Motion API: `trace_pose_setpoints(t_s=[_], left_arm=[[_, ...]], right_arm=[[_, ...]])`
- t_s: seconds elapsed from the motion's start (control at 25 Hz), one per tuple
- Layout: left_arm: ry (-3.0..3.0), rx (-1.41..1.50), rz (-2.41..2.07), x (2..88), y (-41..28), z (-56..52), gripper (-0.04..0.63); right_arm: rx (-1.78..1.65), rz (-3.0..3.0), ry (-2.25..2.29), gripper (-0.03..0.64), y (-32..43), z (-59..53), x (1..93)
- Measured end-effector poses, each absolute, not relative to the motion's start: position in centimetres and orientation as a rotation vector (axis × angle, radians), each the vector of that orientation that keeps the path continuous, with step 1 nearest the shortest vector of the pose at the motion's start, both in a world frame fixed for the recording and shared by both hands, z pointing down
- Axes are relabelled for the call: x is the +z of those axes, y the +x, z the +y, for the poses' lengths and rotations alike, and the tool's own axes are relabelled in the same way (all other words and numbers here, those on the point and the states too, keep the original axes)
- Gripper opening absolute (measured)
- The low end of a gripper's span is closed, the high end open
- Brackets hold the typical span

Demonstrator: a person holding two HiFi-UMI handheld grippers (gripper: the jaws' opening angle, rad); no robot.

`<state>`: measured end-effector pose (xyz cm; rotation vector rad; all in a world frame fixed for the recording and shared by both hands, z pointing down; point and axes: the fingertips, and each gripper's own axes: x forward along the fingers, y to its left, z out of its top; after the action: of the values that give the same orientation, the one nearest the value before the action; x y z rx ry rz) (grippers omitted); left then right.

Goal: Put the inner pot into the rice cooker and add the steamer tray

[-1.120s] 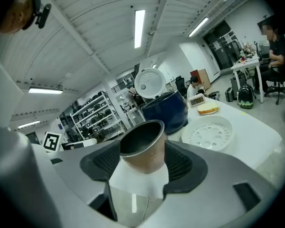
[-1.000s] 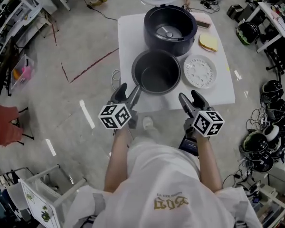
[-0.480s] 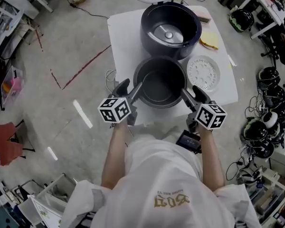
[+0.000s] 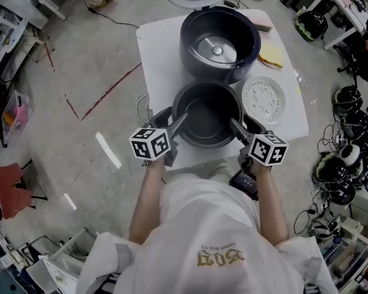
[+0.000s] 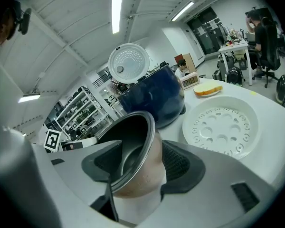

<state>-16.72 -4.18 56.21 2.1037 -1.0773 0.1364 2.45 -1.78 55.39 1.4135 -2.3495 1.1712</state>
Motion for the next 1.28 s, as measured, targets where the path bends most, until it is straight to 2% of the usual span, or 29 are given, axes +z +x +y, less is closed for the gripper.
trace_pose_setpoints(t_s=[0.44, 0.6, 0.76, 1.28], left_arm=[[2.090, 0.211, -1.048, 56.5, -16.6, -4.5, 0.233], [2.076, 0.240, -1.039, 57.0, -17.2, -4.4, 0.190], [2.065, 0.281, -1.034, 57.0, -17.3, -4.6, 0.179], [2.005, 0.307, -1.138, 56.9, -17.5, -4.3, 0.118]], right_arm=[[1.205, -2.327, 1.408, 0.206, 2.3, -2.3, 55.8], [1.198, -2.316, 1.420, 0.171, 2.1, -2.4, 56.1], [1.178, -2.323, 1.417, 0.121, 2.0, -2.6, 55.9], [1.213, -2.305, 1.449, 0.101, 2.2, -2.4, 55.7]])
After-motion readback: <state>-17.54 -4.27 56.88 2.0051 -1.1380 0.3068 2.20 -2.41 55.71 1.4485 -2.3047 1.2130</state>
